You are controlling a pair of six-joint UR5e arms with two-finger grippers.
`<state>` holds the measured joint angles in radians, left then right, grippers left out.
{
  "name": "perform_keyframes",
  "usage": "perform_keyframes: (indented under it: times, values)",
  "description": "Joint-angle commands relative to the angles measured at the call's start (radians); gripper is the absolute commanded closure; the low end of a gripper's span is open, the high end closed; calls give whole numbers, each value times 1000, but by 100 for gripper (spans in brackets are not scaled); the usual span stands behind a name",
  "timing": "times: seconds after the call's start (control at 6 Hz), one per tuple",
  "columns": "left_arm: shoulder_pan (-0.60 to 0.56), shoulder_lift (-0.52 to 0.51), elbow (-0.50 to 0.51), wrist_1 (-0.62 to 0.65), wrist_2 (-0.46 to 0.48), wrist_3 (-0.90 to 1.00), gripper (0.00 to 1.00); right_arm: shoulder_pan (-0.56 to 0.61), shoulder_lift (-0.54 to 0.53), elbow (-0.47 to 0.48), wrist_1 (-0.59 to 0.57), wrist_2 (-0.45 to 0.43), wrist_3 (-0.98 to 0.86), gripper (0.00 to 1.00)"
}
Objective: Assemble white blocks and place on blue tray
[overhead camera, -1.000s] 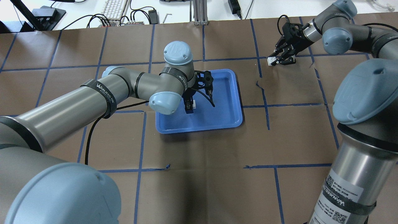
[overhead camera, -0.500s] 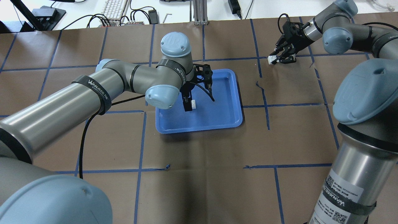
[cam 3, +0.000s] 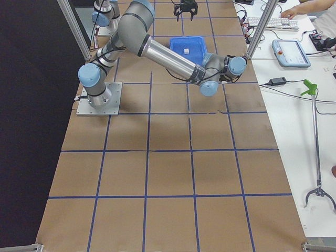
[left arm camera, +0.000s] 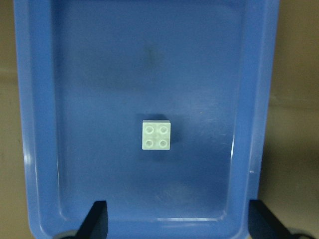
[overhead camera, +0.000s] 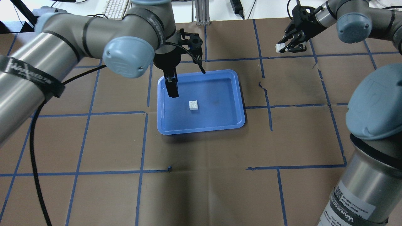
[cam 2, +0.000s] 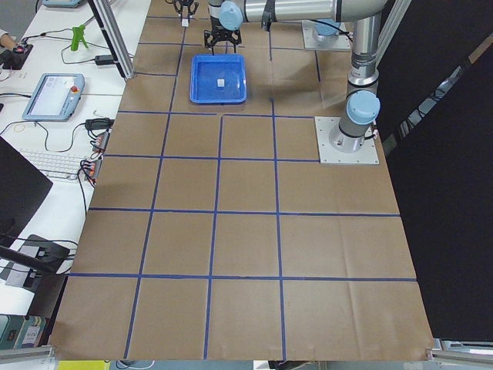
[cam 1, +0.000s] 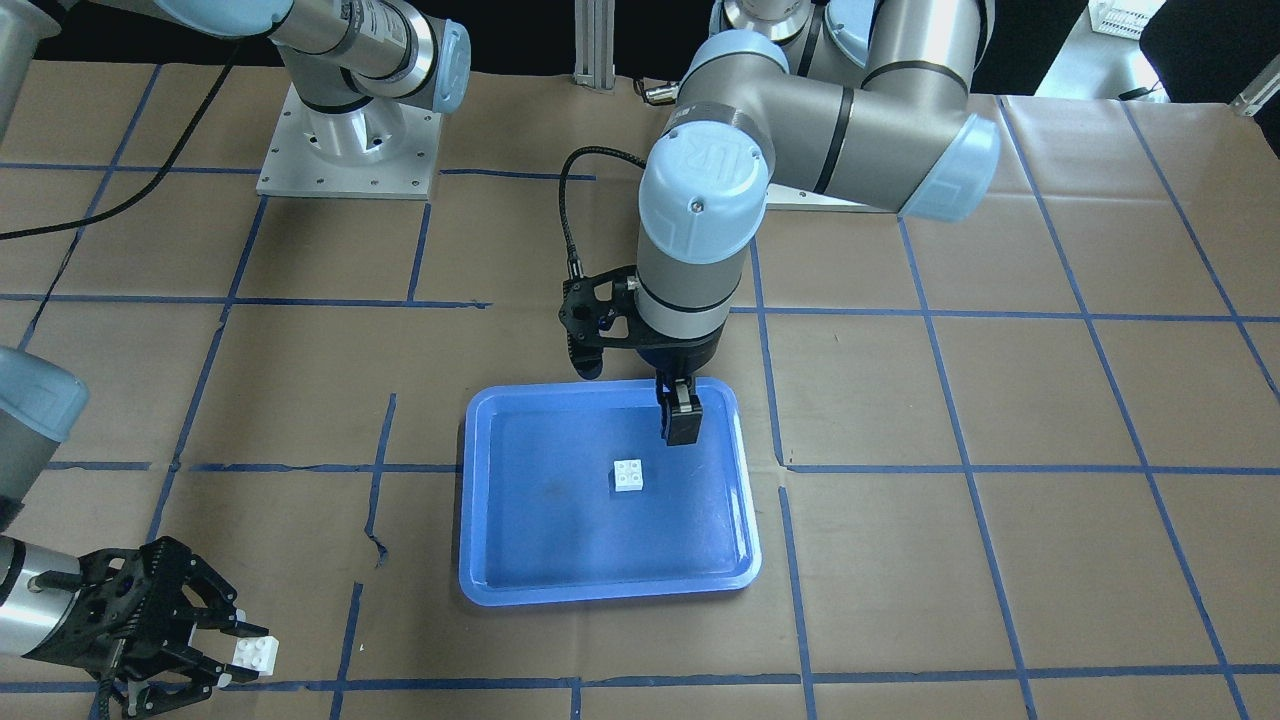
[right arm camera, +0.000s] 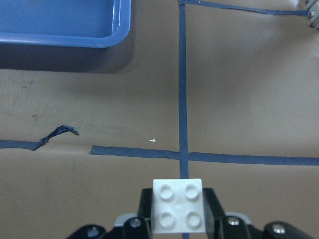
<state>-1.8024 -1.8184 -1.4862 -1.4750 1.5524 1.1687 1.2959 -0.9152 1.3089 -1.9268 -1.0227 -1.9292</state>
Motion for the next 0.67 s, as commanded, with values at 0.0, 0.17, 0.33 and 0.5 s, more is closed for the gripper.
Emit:
perform_keyframes:
  times: [0.0,0.17,0.33,0.5]
  values:
    - [72,106,4,-97,-15,-99,1,8,-126,155,-12,12,44,82]
    - [125,144,-26,-116,-3,-195,1,29,-187,250,-52,13,73,82]
    - [153,177,-28,-157,-3,-278,1,89,-214,344,-167,13,143,82]
    - [159,186,-34,-147,-3,-522,1,161,-215,416,-325,13,289,82]
